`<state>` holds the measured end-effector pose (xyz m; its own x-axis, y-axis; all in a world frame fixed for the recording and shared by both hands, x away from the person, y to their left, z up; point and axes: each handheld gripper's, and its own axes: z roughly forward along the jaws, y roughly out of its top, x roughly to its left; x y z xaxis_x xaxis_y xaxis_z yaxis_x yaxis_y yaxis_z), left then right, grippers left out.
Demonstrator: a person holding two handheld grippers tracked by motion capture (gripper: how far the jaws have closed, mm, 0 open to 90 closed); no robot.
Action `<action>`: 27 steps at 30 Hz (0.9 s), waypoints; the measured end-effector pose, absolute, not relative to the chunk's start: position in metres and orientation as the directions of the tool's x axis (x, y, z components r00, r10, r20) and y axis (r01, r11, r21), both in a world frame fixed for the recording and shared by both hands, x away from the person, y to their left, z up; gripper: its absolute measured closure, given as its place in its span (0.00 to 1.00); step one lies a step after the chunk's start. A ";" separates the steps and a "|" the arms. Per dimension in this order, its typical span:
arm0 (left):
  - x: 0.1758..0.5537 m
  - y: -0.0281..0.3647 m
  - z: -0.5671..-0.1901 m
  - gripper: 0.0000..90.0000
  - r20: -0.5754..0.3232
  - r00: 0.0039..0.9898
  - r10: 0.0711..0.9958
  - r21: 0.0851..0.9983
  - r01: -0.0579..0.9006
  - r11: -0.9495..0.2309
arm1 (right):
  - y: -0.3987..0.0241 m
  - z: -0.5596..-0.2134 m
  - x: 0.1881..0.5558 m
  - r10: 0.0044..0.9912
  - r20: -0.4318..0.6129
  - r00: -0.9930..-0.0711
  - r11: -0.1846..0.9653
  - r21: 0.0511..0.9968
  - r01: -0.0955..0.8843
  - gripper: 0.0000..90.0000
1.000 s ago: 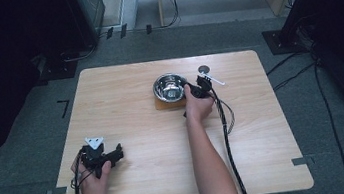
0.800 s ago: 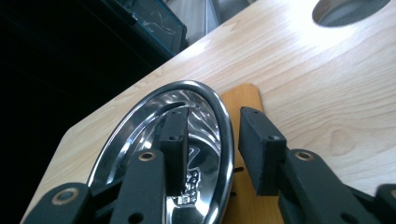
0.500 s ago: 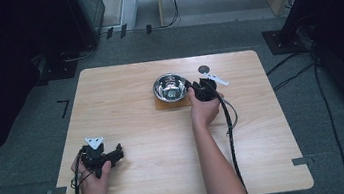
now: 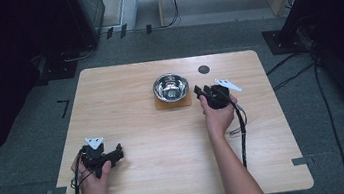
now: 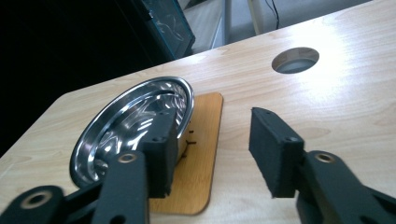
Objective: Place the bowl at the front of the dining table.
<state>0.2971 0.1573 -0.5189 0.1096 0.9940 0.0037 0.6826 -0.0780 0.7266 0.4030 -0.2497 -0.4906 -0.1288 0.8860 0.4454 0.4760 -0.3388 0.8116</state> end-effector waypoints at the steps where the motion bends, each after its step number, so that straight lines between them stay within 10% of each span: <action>1: 0.297 0.157 -0.519 0.10 0.004 0.110 0.994 0.727 0.683 -0.078 | -0.251 -0.491 0.401 0.886 0.446 -0.127 -0.339 0.809 0.480 0.54; 27: 0.297 0.157 -0.519 0.10 0.003 0.109 0.994 0.727 0.682 -0.077 | -0.271 -0.490 0.339 0.924 0.321 -0.208 -0.173 0.835 0.523 0.20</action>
<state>0.2971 0.1573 -0.5189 0.1094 0.9940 0.0032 0.6822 -0.0774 0.7271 0.3393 -0.2713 -0.4902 -0.2075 0.9240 0.3212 0.5233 -0.1726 0.8345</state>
